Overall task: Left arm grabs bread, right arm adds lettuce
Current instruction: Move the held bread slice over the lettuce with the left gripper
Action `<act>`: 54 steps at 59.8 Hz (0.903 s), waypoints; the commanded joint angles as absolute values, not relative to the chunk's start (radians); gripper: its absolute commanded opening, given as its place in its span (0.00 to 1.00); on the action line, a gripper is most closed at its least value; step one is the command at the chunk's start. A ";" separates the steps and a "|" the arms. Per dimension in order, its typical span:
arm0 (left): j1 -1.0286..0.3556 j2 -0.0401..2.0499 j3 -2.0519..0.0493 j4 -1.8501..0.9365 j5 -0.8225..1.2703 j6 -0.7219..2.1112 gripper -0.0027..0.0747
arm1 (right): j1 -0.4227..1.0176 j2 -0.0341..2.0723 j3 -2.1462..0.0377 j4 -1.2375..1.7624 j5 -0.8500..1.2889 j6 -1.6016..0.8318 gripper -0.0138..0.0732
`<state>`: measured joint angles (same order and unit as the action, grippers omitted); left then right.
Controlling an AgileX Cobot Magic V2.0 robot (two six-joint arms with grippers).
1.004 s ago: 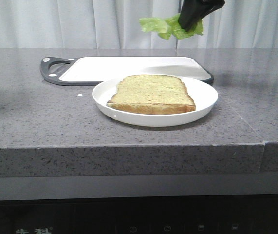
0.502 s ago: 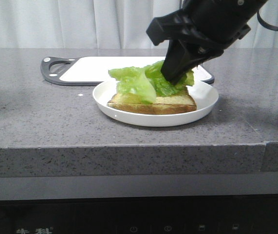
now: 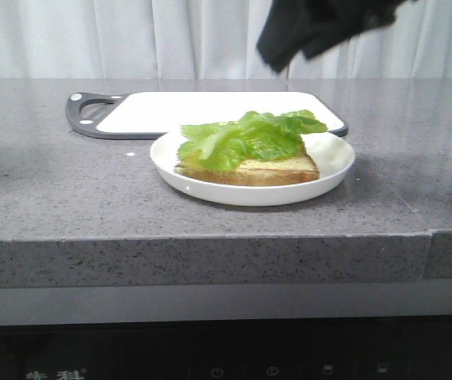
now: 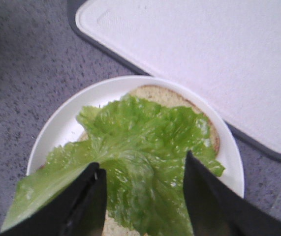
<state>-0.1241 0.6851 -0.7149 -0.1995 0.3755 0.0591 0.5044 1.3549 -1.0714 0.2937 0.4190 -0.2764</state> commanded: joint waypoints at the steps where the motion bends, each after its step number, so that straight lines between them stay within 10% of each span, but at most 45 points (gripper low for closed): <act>1: -0.122 0.728 -0.763 -0.281 0.336 0.049 0.01 | 0.501 1.232 -1.088 0.299 0.358 -0.286 0.55; 15: -0.163 0.967 -0.889 -0.549 0.472 0.119 0.01 | 0.499 0.989 -0.937 0.255 0.331 -0.286 0.07; 34: -0.234 1.340 -1.060 -1.400 0.777 0.701 0.01 | 0.369 0.666 -0.739 0.255 0.375 -0.250 0.09; 54: -0.382 1.614 -1.198 -1.418 0.804 0.716 0.01 | 0.277 0.546 -0.700 0.255 0.435 -0.250 0.09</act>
